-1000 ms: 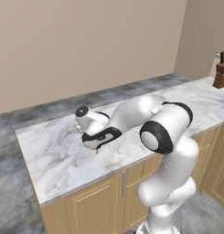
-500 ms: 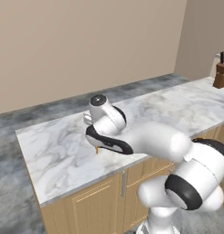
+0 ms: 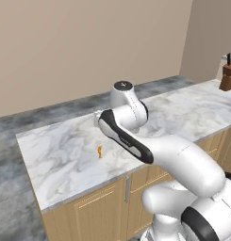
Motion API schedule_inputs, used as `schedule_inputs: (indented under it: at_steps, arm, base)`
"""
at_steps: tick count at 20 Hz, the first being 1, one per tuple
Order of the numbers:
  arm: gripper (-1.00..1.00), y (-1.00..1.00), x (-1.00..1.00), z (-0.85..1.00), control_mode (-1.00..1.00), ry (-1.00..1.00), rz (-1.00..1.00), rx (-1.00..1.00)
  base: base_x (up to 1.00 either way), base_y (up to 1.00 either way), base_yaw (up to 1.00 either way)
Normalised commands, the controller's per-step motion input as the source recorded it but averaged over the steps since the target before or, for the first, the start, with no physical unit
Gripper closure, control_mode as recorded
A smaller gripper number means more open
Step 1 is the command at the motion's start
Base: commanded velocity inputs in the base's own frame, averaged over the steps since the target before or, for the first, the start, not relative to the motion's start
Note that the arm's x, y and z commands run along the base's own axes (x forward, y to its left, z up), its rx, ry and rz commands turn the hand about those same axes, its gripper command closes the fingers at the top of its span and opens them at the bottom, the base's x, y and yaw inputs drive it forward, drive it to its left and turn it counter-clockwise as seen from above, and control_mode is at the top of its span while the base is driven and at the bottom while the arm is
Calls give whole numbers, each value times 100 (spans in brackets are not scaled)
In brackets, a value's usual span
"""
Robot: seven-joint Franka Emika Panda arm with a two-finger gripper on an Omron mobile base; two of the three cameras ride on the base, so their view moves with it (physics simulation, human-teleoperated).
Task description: Open the fridge, remove the banana, garlic, and shrimp, and place them on any counter.
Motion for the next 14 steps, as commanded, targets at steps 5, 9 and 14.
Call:
schedule_inputs:
  at_steps: [5,9,14]
  arm:
    - [-100,-63,-71,-3,-100,2,53,-6]
    - [-100,-34,-22,-30,-100,8,25,-2]
    - [-100,0,0,-5,100,5,1,0]
  base:
    - [0,0,0]
    - [0,0,0]
    - [-12,1,0]
